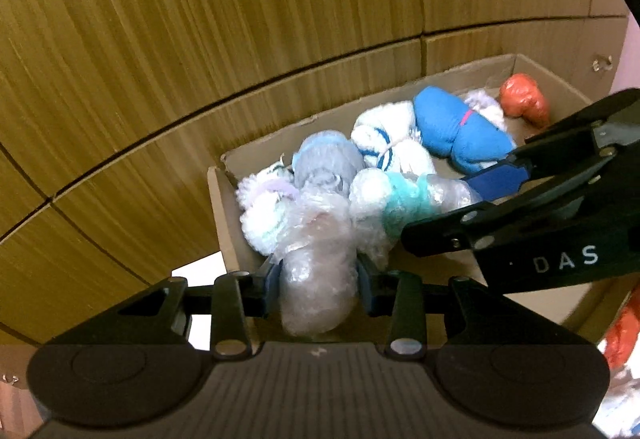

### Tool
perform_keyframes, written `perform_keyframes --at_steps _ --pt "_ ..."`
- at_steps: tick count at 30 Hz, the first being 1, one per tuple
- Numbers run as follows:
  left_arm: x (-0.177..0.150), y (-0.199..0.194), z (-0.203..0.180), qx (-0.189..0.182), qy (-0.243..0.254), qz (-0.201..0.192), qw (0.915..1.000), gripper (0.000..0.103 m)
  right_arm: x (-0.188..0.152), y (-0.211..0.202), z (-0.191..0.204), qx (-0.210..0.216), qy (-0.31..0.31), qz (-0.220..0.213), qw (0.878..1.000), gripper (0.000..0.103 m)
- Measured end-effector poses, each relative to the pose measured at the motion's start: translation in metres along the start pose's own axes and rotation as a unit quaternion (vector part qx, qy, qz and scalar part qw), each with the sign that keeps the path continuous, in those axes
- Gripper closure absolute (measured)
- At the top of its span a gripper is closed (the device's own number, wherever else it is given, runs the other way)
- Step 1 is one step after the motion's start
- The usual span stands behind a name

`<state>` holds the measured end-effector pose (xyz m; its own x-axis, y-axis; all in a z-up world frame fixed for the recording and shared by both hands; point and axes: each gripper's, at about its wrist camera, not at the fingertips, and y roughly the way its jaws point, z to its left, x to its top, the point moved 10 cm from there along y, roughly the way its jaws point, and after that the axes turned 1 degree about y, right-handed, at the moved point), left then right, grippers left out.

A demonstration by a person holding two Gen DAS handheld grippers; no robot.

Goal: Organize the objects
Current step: 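Carry both plastic bundles into the box and lower them beside the others, then open both tools and withdraw them from the box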

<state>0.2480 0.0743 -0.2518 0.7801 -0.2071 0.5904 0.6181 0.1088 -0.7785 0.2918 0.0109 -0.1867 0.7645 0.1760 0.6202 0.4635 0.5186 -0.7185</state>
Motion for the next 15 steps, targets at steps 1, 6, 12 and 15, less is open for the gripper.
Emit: perform_keyframes --at_steps 1,6,12,15 --pt "-0.001 0.001 0.000 -0.001 0.001 0.004 1.0000 0.068 0.000 0.004 0.000 0.000 -0.001 0.006 1.000 0.056" --pt "-0.004 0.004 -0.003 -0.002 0.002 0.017 0.9998 0.068 0.005 0.016 -0.001 -0.006 -0.013 0.018 1.000 0.055" --pt "-0.006 0.002 -0.005 0.000 0.010 0.032 0.9995 0.067 0.004 0.015 -0.003 -0.011 -0.020 0.024 0.999 0.053" --pt "-0.008 0.000 -0.005 0.002 0.012 0.037 0.9992 0.067 0.004 0.018 -0.002 -0.010 -0.019 0.025 0.999 0.051"
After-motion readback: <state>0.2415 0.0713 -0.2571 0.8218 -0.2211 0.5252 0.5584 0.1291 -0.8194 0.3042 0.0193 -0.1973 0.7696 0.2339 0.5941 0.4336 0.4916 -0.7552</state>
